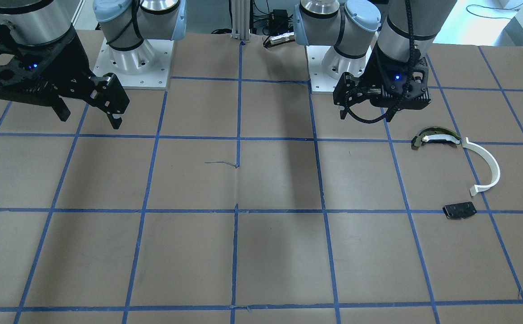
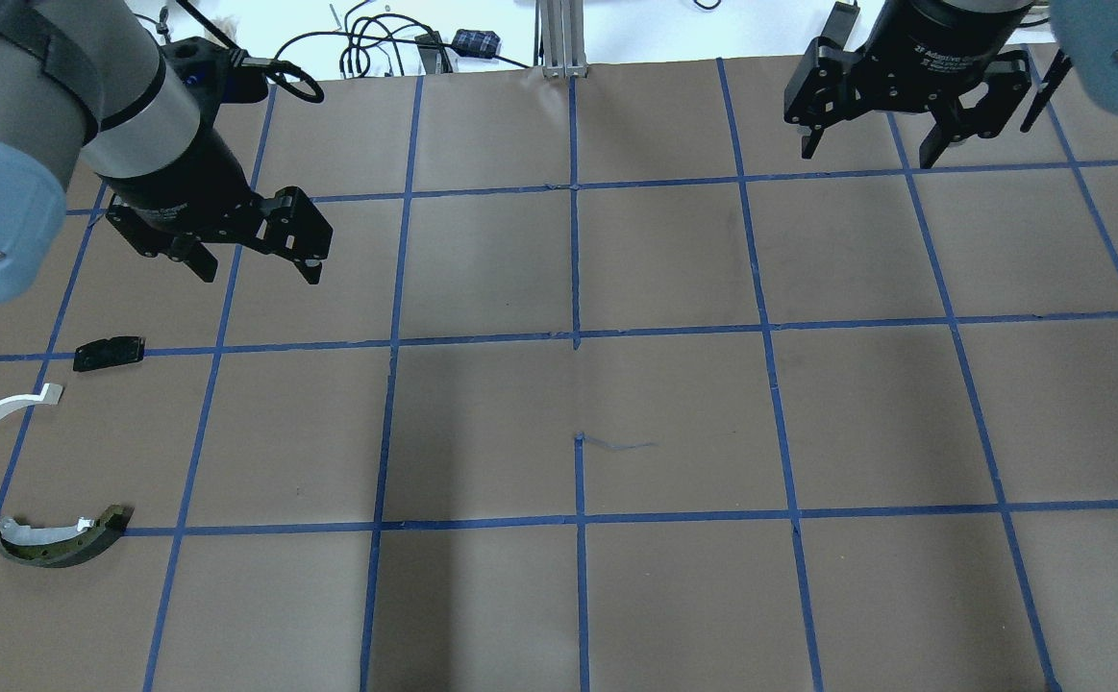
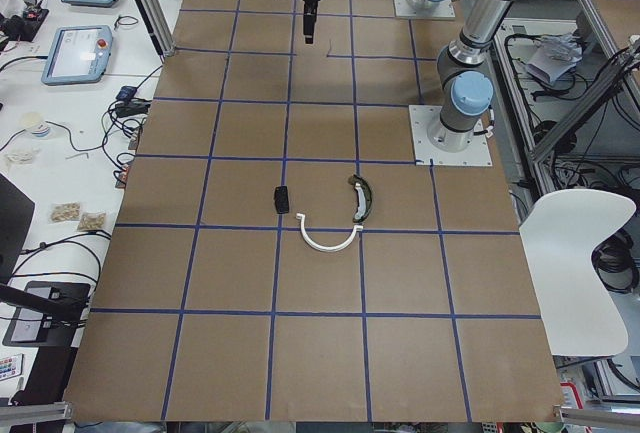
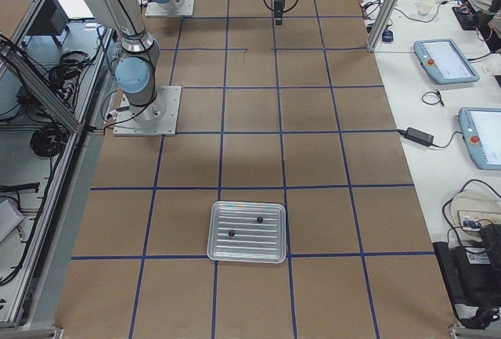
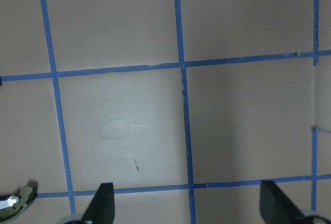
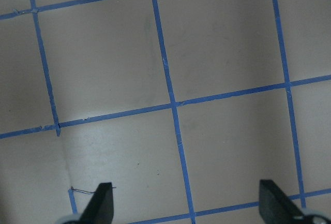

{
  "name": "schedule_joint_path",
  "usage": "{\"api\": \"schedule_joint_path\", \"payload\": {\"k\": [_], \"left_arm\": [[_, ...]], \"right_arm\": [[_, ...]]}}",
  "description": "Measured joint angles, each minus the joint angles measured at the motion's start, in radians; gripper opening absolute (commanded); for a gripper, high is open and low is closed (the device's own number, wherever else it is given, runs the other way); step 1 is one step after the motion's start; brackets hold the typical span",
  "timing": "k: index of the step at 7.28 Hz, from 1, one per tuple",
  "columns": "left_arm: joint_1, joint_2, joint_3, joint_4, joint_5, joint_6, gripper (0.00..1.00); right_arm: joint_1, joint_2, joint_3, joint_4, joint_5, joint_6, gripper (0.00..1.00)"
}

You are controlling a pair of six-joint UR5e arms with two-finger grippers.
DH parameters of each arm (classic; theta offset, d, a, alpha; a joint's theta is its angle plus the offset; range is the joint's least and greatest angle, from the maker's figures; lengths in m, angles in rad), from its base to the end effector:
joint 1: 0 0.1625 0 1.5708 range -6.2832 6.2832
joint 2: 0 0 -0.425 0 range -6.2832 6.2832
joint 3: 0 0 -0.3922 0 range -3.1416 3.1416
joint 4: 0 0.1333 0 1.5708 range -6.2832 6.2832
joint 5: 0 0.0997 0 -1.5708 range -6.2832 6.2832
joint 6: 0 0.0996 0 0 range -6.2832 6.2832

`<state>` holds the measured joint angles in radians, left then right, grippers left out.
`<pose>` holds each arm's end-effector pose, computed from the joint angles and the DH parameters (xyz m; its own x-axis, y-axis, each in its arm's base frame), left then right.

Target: Place bearing gear from tray to pile

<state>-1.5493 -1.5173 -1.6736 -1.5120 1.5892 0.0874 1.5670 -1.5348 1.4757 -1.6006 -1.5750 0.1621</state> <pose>-0.1213 -0.4724 0.4689 -0.9977 0.0657 -0.0192 0.0658 0.9978 -0.0078 0.1309 -0.5155 0.5200 -0.9863 0.1649 -0.0102 0.1651 0.9823 -0.0883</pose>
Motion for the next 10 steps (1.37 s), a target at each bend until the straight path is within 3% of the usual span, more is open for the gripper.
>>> {"api": "schedule_joint_path", "payload": {"k": [3,5,7,10], "left_arm": [[0.0,-0.003,-0.001,0.003,-0.001,0.002,1.0],[0.0,-0.003,-0.002,0.004,-0.001,0.003,1.0],[0.003,-0.003,-0.002,0.004,-0.002,0.003,1.0],[0.007,-0.003,-0.003,0.004,-0.002,0.004,1.0]], "right_arm": [[0.001,0.002,-0.002,0.003,-0.001,-0.012,0.99],[-0.023,0.006,0.001,0.006,-0.006,-0.13,0.99],[-0.135,0.001,0.0,0.045,-0.032,-0.347,0.99],[-0.39,-0.006,0.006,0.092,-0.087,-0.799,0.98]]}}
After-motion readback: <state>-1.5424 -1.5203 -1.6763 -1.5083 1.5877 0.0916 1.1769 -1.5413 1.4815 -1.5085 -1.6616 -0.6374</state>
